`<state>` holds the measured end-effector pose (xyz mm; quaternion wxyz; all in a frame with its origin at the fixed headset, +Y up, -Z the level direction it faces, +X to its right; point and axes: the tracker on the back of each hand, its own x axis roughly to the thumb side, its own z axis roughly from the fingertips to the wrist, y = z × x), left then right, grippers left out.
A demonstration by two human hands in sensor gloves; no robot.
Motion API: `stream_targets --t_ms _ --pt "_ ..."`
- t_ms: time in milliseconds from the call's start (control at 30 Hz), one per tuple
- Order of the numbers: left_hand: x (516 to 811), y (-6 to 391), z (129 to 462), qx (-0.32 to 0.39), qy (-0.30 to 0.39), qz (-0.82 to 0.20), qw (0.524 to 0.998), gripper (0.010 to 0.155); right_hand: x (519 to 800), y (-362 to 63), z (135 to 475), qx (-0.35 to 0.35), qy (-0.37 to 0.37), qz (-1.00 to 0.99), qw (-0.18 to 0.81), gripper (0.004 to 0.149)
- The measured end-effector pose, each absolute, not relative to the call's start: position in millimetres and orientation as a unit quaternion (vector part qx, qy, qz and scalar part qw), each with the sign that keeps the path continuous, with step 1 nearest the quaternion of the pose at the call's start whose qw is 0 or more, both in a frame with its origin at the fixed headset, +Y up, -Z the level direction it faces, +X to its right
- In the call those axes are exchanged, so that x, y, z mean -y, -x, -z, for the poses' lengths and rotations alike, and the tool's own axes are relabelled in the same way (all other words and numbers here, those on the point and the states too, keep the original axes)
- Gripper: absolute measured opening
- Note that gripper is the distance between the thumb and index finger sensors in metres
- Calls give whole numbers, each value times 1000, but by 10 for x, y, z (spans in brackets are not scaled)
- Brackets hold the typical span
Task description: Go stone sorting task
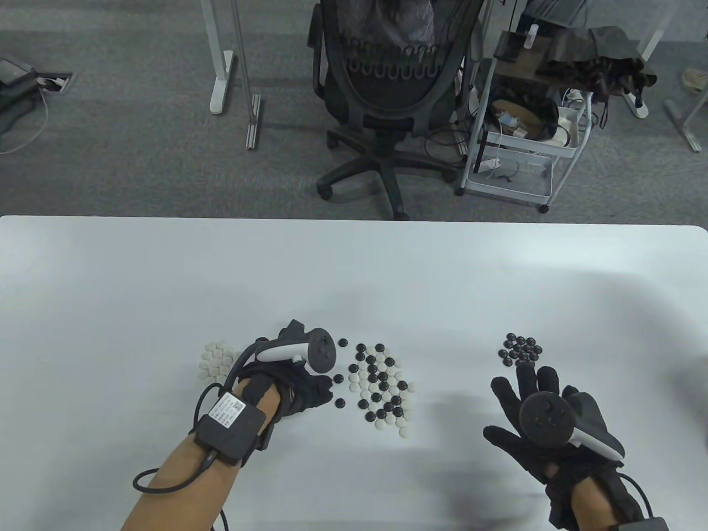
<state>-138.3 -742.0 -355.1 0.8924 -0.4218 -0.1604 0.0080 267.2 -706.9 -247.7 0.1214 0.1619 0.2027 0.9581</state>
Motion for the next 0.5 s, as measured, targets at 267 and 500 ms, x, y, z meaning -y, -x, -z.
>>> stream_targets --t_ms 267,500 --pt "7376 2088 3721 22 415 -63 908 69 7068 -2676 2479 -201 -162 -958 122 83" --pt "7381 2414 3719 -30 408 -101 907 69 7070 -2674 2482 -197 -160 -960 121 84"
